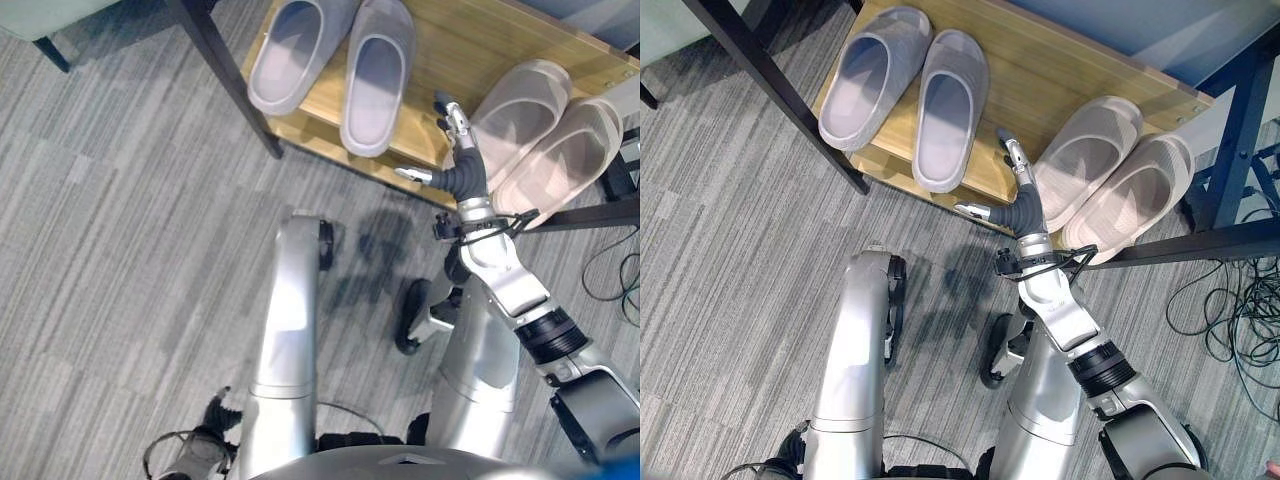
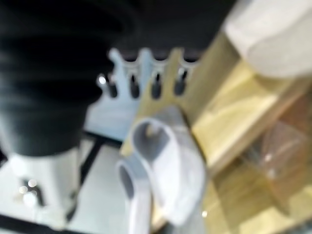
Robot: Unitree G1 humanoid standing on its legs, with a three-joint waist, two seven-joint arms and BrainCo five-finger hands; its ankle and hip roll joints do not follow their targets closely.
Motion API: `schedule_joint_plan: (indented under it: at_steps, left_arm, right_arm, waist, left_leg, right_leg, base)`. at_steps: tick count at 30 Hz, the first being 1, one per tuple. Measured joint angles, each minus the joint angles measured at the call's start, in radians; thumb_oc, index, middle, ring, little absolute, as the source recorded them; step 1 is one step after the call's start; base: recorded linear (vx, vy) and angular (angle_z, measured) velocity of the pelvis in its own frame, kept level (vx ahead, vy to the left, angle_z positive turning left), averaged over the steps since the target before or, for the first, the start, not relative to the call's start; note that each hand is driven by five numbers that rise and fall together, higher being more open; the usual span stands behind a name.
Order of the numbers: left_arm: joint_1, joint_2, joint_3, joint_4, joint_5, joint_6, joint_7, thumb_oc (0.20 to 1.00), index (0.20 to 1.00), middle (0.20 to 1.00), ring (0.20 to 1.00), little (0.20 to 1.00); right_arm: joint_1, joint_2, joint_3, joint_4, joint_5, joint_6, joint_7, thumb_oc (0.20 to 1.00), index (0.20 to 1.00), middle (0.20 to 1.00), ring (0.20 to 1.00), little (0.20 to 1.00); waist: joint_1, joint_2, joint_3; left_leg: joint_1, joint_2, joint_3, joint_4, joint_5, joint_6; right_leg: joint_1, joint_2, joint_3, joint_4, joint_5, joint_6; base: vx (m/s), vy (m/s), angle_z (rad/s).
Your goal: Arrange the slippers neatly on the shoe rack.
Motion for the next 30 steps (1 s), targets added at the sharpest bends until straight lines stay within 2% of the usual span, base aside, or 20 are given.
schedule_joint_plan:
  at_steps: [13, 25, 30]
  left_arm:
    - [-0.001, 0.0, -0.001, 0.001, 0.009, 0.003, 0.0, 1.0, 1.0, 1.0, 1.0, 1.0]
    - [-0.001, 0.001, 0.001, 0.002, 0.009, 0.005, 0.0, 1.0, 1.0, 1.0, 1.0, 1.0]
    - [-0.001, 0.001, 0.0, 0.004, 0.009, 0.005, -0.001, 1.0, 1.0, 1.0, 1.0, 1.0]
  right_arm:
    - [-0.046, 0.033, 0.066, 0.083, 0.077, 0.021, 0.056, 1.0, 1.0, 1.0, 1.0, 1.0]
    - [-0.121, 0.052, 0.099, 0.176, 0.081, 0.028, 0.075, 1.0, 1.0, 1.0, 1.0, 1.0]
    - [-0.192, 0.096, 0.118, 0.248, 0.081, 0.039, 0.075, 1.0, 1.0, 1.0, 1.0, 1.0]
  waist:
    - [0.002, 0.0, 0.0]
    - [0.016, 0.001, 0.001]
    - [0.031, 0.004, 0.001]
  left_leg:
    - [0.002, 0.0, 0.001, 0.001, 0.0, 0.0]
    - [0.007, 0.001, 0.001, 0.005, 0.0, -0.001]
    - [0.013, 0.001, 0.001, 0.004, -0.002, -0.004]
  right_leg:
    - [0.001, 0.0, 0.001, 0.001, 0.0, -0.001]
    - [0.004, 0.0, 0.003, 0.007, -0.001, -0.002]
    - [0.008, 0.0, 0.003, 0.009, -0.002, -0.004]
  base:
    - [0.0, 0.0, 0.0]
    - [0.0, 0.0, 0.0]
    - [0.0, 0.0, 0.0]
